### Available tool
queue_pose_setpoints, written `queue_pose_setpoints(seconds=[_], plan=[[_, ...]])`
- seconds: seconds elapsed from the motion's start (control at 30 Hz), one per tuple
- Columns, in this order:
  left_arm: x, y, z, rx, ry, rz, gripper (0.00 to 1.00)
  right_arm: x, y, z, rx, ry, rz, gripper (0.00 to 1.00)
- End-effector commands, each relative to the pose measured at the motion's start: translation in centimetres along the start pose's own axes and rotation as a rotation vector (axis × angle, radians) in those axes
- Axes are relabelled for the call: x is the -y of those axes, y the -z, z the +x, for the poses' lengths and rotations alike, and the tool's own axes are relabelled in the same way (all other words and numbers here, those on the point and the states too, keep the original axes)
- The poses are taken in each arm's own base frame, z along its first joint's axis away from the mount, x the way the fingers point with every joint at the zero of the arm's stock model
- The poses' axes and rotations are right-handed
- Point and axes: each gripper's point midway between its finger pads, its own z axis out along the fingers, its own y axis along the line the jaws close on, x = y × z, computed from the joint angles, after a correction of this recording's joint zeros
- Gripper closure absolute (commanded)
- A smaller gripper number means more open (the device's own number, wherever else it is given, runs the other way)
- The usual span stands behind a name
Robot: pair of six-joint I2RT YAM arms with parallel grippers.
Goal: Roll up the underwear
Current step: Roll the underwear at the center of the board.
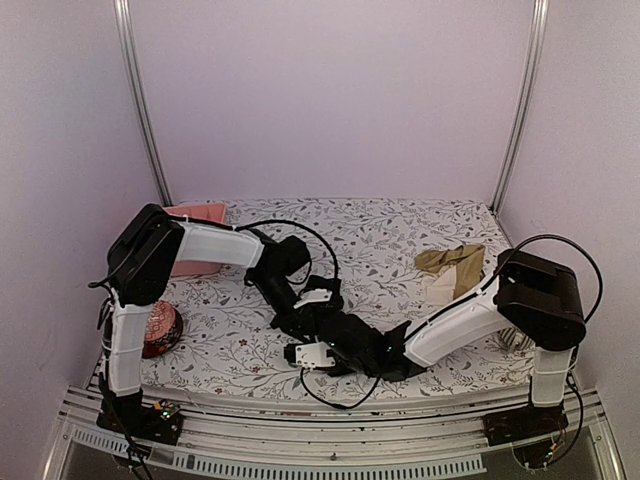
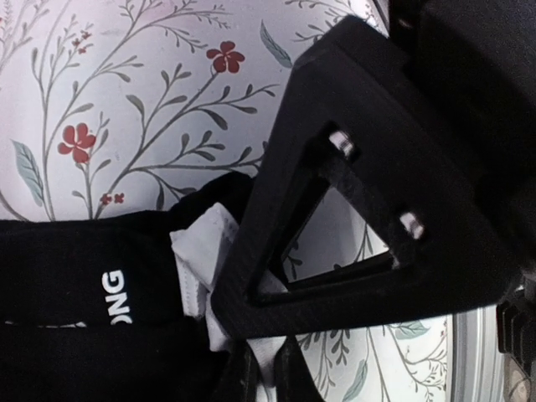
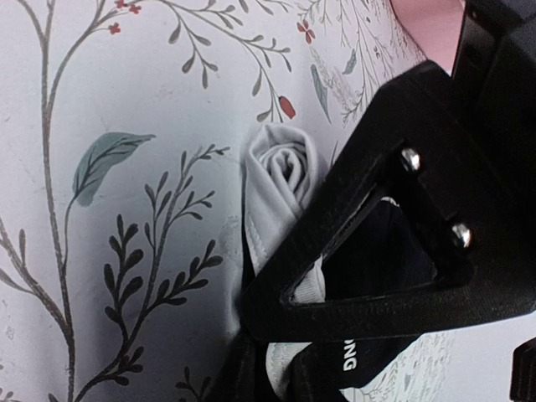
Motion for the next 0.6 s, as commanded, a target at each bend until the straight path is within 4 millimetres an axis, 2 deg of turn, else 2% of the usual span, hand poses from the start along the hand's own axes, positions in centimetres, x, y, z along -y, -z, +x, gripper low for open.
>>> queue_pose_setpoints(seconds=[0.0,0.07,0.13,0.2,0.27,0.43,0.47,0.57], plan=[[0.5,-0.8,2.5,-0.071,0.036,0.027,1.0,-2.0,-1.0,2.5,-0.08,-0.007,-0.092,0.92],[0.6,-0.6,2.5,-0.073,0.027,0.019,1.0,-2.3,-1.1,2.5,-0.077,-0.015,-0.114,0.95],[0.7,-0.1,2.2,-0.069,0.012,0.007,0.9,-2.4,-1.1,2.5,-0.08,-0.023,-0.129,0.96],[0.9,0.7,1.6,-0.059,-0.008,-0.014,0.69,-2.6,-1.1,2.4,-0.077,-0.038,-0.139,0.97],[1.0,1.6,0.9,-0.045,-0.031,-0.043,0.58,-2.5,-0.9,2.3,-0.073,-0.055,-0.15,0.97],[1.8,4.1,-1.0,0.009,-0.1,-0.125,0.24,-2.2,-0.3,2.0,-0.048,-0.114,-0.196,0.97],[2.3,5.4,-1.8,0.034,-0.132,-0.162,0.16,-2.1,-0.2,1.9,-0.042,-0.13,-0.214,0.97],[3.0,7.1,-2.0,0.075,-0.189,-0.248,0.02,-1.9,0.1,2.0,-0.039,-0.18,-0.253,0.97]])
